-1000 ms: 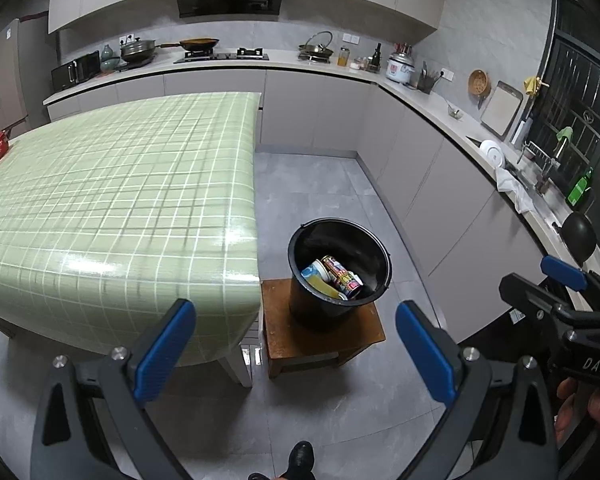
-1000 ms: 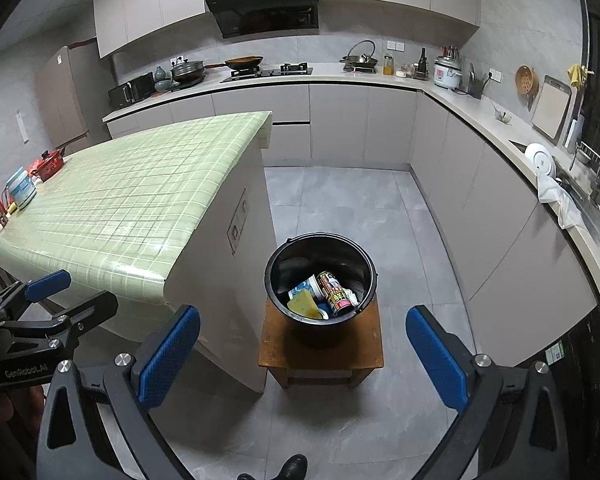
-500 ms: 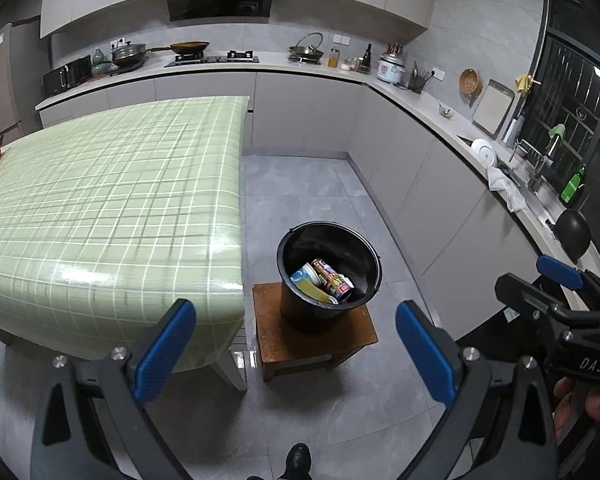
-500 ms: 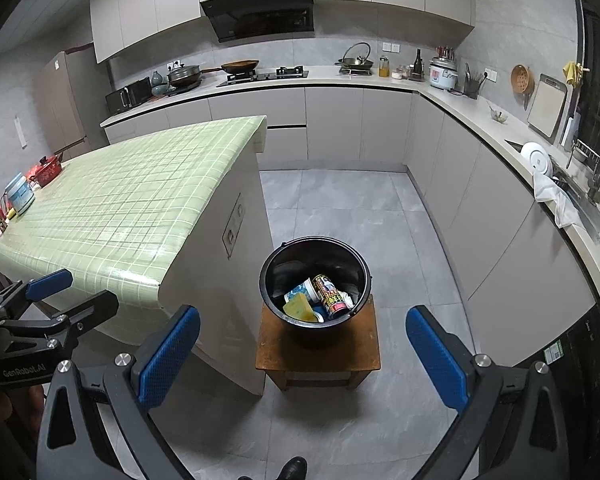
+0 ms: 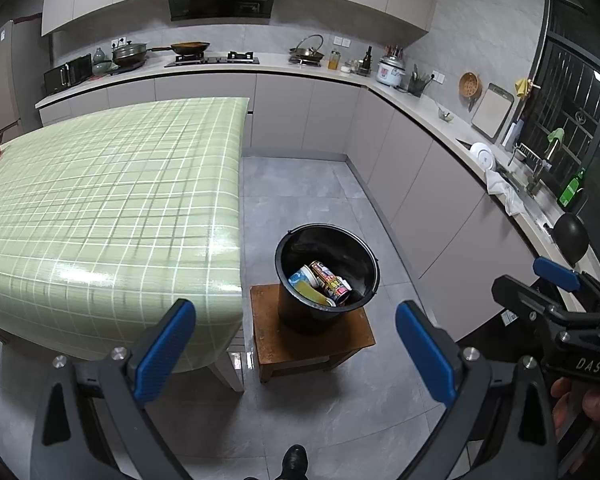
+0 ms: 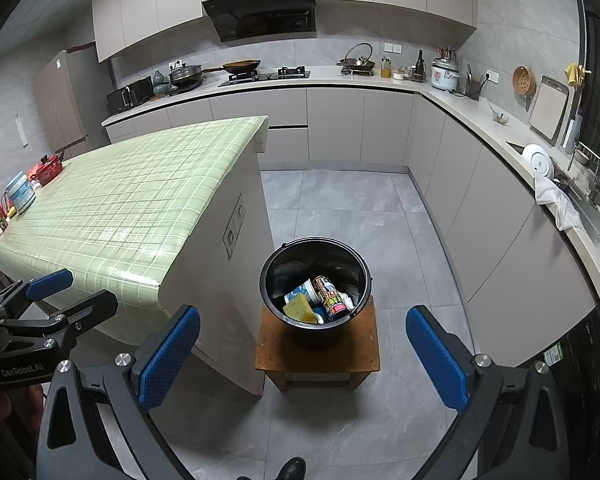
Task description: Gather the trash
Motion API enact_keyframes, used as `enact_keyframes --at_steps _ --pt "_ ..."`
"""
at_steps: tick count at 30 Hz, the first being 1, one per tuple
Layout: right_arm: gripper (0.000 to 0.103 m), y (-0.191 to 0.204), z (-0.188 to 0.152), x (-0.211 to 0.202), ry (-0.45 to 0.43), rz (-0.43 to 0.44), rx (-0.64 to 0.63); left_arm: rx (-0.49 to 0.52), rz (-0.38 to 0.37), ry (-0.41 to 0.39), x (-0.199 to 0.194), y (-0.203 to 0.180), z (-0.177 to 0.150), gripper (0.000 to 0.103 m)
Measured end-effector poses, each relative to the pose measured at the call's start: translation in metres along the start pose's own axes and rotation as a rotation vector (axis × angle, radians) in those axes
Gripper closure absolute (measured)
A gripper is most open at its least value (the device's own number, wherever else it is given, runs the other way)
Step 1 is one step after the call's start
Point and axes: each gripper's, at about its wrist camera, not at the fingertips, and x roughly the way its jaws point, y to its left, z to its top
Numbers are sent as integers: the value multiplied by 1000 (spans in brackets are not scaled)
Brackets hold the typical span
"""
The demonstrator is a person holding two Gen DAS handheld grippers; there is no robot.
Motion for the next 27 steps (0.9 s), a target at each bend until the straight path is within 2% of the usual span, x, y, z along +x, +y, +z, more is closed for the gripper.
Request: enact_keyframes --at_steps 27 --pt "0 -3 2 -1 -5 3 1 7 -1 -10 0 -6 4 2"
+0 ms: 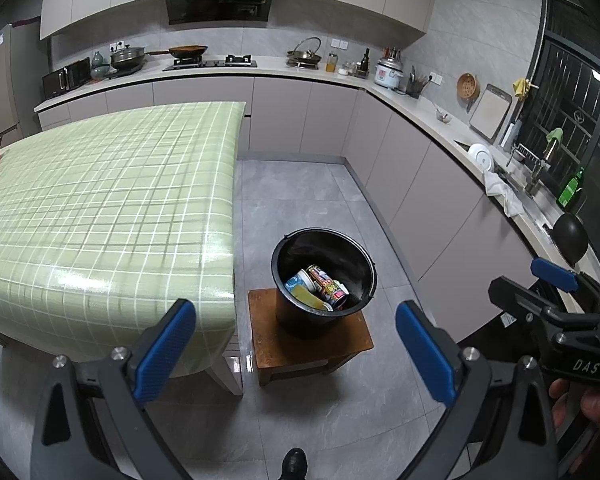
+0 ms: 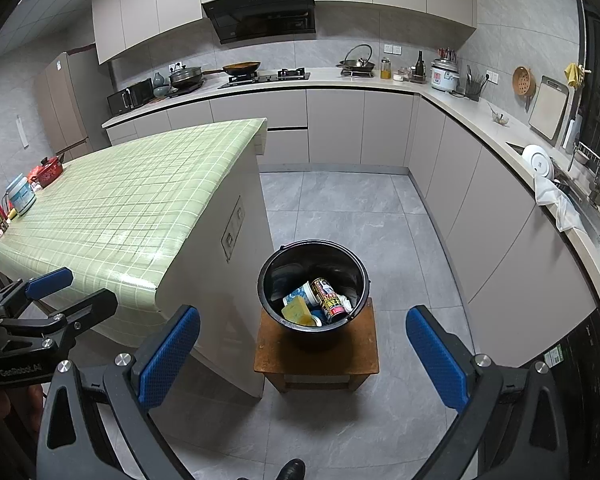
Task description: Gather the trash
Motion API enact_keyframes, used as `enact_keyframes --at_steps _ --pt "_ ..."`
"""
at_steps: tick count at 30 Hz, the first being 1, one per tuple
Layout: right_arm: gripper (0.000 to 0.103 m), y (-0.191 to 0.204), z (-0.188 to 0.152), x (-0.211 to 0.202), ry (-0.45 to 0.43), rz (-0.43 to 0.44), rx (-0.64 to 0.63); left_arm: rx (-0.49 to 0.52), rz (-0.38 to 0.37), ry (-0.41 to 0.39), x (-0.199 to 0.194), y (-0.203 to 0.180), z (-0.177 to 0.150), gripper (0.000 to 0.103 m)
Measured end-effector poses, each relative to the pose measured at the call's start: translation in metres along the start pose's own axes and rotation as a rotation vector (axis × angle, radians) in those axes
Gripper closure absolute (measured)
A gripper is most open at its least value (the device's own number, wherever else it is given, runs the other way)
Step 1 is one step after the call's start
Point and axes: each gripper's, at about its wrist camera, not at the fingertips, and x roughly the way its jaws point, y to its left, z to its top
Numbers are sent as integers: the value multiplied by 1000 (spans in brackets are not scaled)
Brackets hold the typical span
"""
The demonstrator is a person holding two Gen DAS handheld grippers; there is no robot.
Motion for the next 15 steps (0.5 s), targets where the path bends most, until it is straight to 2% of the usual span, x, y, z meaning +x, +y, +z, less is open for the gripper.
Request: enact_keyframes --at_steps 15 --pt "0 -14 4 5 6 1 3 -2 -5 -6 5 -3 5 2"
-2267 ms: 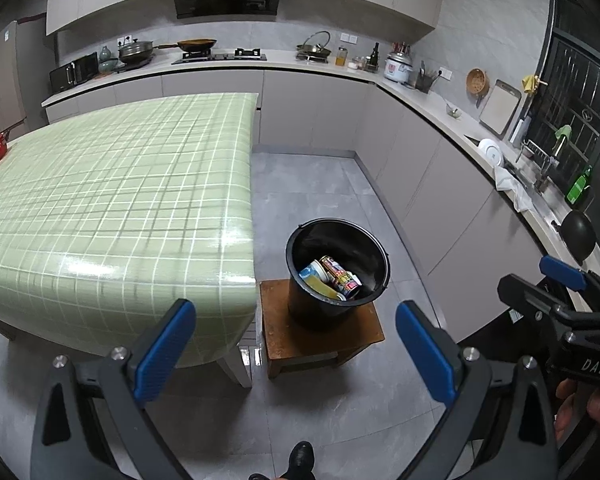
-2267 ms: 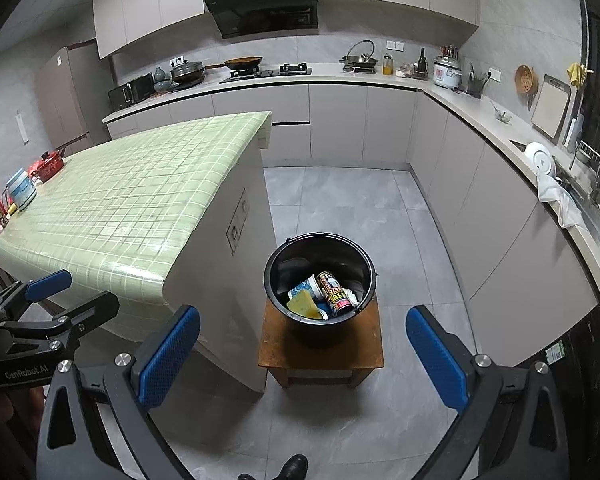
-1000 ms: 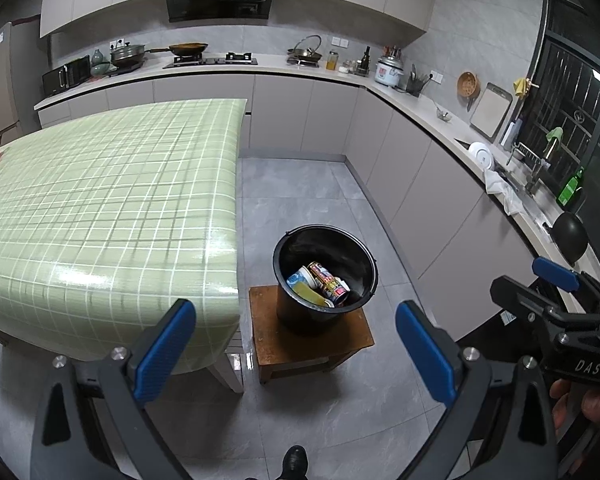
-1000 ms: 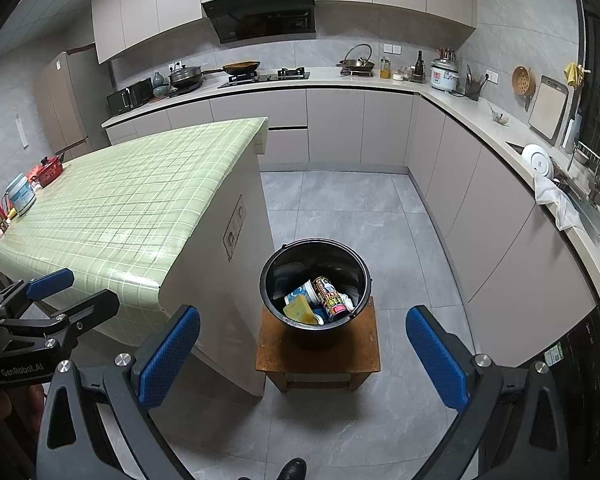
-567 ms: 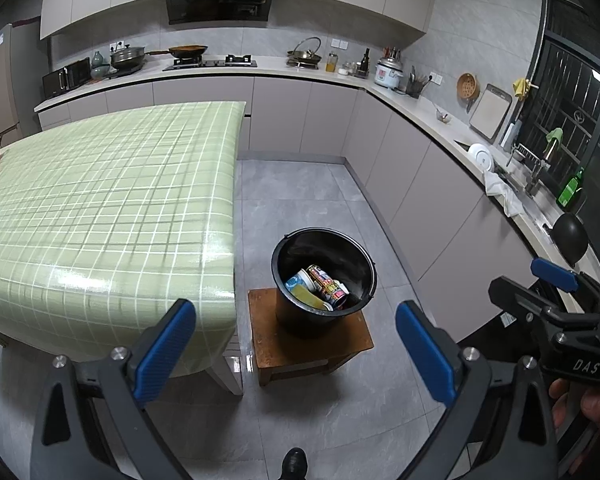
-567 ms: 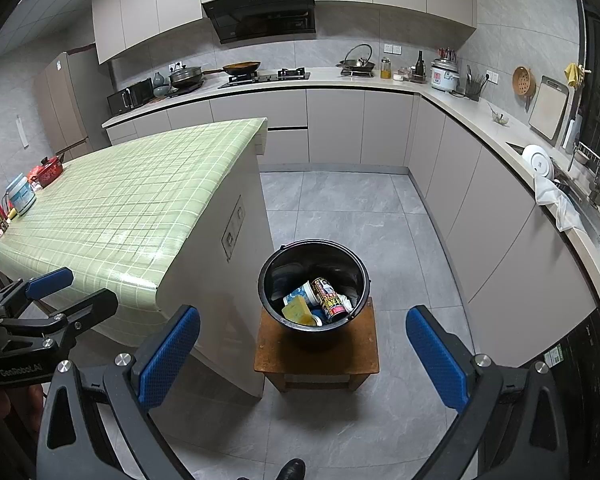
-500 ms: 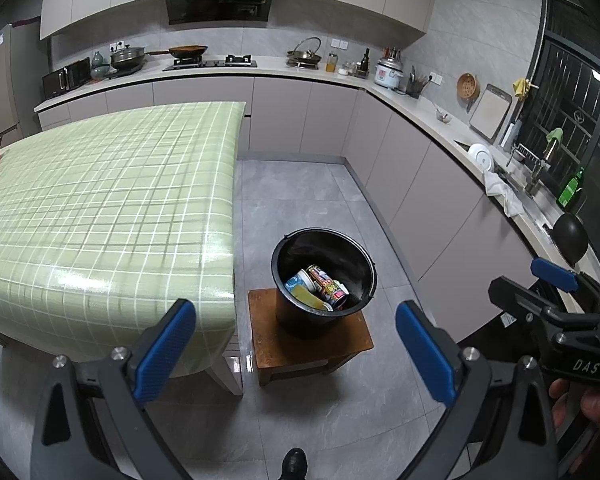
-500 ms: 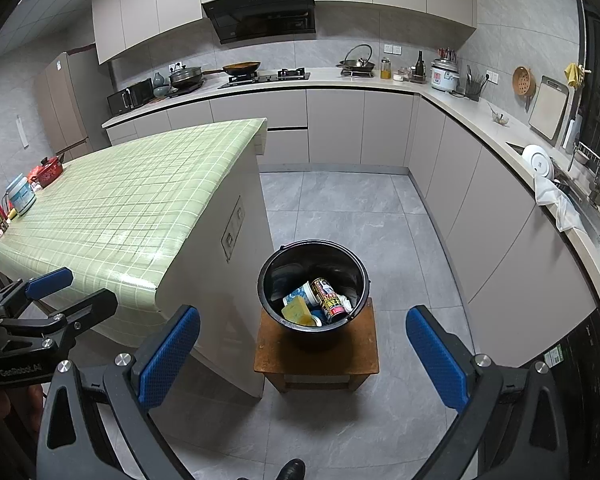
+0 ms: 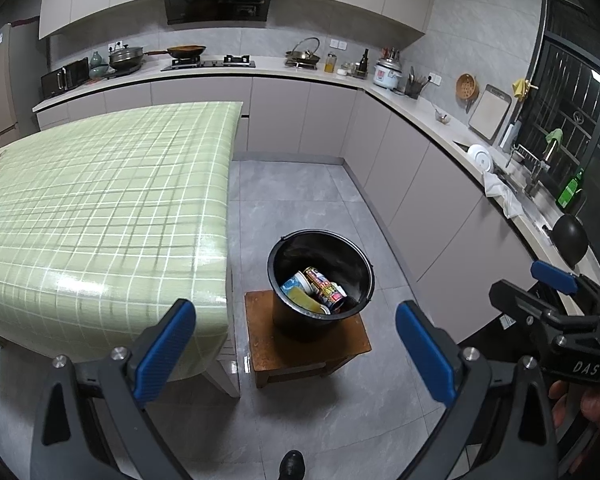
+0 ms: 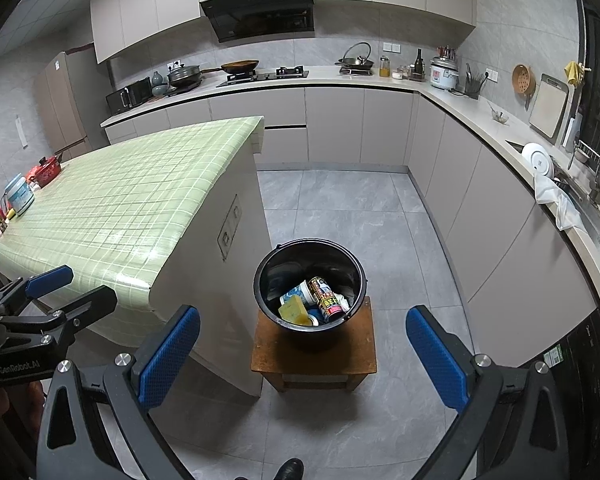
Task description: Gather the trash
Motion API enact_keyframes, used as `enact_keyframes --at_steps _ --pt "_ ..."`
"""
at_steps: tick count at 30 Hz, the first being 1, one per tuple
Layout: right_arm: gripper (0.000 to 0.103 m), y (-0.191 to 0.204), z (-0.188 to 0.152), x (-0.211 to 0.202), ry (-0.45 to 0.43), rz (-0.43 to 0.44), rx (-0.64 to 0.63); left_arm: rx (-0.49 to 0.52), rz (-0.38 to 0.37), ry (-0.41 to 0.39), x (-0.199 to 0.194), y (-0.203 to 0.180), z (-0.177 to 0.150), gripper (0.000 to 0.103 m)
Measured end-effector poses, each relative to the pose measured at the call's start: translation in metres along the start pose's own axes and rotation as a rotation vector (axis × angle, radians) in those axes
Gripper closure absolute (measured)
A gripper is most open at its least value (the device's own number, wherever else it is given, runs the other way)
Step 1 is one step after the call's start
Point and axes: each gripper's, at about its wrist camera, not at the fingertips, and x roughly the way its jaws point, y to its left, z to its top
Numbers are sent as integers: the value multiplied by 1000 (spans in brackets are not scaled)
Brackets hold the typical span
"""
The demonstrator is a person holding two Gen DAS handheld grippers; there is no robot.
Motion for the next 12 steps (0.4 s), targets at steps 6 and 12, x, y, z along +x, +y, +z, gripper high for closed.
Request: enact_keyframes --at_steps 6,12 --pt "0 -7 2 5 3 -2 1 2 -26 -6 3 -3 2 2" --pt "0 -9 4 9 6 1 -6 -4 -21 11 8 -4 2 2"
